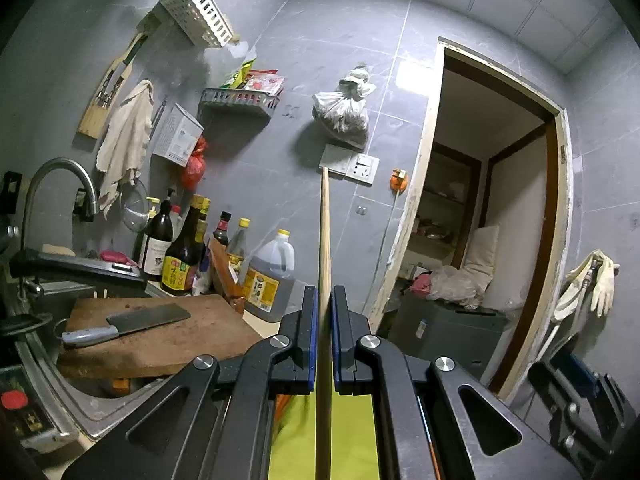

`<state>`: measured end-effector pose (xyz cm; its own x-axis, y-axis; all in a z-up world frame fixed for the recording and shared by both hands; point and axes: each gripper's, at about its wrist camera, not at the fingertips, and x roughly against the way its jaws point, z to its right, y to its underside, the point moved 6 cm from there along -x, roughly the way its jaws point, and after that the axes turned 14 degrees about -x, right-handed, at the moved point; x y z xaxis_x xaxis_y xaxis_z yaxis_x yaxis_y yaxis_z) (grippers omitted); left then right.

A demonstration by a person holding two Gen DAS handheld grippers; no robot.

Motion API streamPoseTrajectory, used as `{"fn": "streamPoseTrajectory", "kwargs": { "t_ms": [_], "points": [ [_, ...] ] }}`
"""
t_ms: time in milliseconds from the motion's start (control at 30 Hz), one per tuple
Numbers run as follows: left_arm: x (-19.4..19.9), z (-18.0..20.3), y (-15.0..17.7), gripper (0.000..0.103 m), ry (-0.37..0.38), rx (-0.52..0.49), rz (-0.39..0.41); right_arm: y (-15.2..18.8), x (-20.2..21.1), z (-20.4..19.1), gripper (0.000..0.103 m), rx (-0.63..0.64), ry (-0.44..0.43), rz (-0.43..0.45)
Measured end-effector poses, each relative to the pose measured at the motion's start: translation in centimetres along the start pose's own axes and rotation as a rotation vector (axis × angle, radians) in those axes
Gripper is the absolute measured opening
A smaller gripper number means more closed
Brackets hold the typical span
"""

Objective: Organize utensils
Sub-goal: 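Carry chopstick and spoon to the white caddy and drop them in with both tools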

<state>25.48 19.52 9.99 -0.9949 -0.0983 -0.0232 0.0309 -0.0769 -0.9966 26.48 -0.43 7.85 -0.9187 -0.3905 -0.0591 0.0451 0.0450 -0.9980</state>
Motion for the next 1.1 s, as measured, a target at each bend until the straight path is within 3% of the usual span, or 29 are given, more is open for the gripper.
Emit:
{"fn": "streamPoseTrajectory", "kwargs": {
  "t_ms": [267, 500, 867, 1033, 1100],
  "points": [
    [0.3, 1.0, 2.8, 0.004, -0.029, -0.008, -0.021, 3.4, -0.7, -0.1, 0.041, 0.015, -0.008, -0.104],
    [0.8, 2.4, 5.1, 0.004, -0.032, -0.049, -0.097, 5.3, -0.4, -0.1, 0.041, -0.006, -0.039, -0.191],
    [1.0, 3.3, 7.1, 0.005, 0.07, -0.069, -0.221, 6.8, -0.1, 0.6, 0.042, -0.093, -0.081, -0.301],
    [1.3, 2.9, 7.0, 0.006, 0.103, -0.035, -0.26, 6.3, 0.3, 0.8, 0.05, -0.128, -0.105, -0.297],
    [1.6, 2.8, 6.7, 0.013, 0.102, -0.023, -0.259, 6.1, 0.6, 0.9, 0.05, -0.136, -0.11, -0.291]
  ]
}}
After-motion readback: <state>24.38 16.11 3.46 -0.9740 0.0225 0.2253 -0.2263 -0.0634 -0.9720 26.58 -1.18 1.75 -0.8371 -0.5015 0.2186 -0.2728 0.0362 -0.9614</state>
